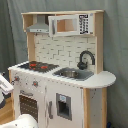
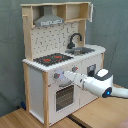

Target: Play with the kitchen

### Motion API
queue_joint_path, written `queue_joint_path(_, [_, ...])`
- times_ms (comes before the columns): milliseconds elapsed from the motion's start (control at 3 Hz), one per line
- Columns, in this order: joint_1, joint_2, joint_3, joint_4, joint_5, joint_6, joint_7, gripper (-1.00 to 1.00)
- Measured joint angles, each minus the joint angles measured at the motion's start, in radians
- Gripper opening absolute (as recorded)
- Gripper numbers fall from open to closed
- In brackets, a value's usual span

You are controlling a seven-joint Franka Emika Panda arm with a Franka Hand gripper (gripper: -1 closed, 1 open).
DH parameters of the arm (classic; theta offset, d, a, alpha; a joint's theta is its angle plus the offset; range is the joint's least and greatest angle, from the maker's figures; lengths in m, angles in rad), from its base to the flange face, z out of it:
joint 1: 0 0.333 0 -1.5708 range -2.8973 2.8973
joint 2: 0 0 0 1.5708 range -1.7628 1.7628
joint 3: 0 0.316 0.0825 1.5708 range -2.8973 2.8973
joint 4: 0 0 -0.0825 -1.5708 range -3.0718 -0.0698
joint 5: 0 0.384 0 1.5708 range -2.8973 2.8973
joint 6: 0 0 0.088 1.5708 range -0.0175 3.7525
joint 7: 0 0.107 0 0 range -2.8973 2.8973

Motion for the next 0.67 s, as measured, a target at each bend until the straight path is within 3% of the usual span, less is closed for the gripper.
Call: queue_joint_path(667, [0.153,-0.003,-0.014,-0.066,0.001,-0.080,0.084,1.00])
